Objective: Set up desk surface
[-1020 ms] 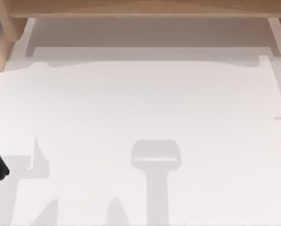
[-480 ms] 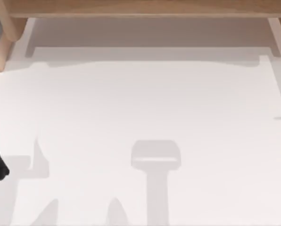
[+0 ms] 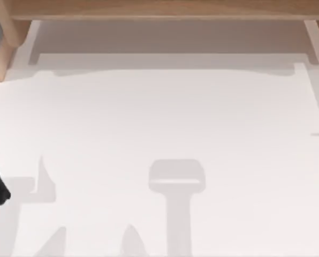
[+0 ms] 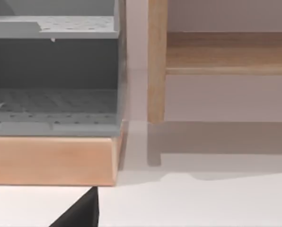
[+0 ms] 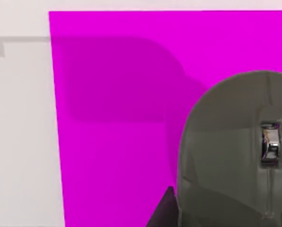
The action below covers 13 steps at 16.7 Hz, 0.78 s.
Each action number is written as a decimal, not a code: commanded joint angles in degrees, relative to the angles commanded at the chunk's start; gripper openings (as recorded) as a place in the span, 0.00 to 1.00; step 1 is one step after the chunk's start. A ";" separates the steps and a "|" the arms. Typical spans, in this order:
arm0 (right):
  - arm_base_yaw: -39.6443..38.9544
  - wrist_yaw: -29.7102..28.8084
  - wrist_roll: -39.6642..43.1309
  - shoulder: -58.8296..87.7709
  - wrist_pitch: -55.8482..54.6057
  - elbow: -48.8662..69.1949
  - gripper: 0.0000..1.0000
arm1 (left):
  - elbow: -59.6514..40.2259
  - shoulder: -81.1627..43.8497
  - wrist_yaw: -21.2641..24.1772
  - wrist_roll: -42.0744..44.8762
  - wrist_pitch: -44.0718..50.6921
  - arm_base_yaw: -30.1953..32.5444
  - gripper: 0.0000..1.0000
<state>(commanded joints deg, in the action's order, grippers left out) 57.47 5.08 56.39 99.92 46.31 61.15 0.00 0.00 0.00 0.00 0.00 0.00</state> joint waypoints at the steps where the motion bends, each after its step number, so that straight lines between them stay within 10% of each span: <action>1: 0.01 0.02 -0.01 -0.22 -0.09 0.22 0.00 | 0.00 0.00 0.00 0.00 0.00 0.00 1.00; 13: 0.09 0.27 -0.16 -2.26 -1.69 2.06 0.00 | 0.00 0.00 0.00 0.00 0.00 0.00 1.00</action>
<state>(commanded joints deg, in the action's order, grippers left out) 57.56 5.35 56.23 97.66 44.62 63.21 0.00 0.00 0.00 0.00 0.00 0.00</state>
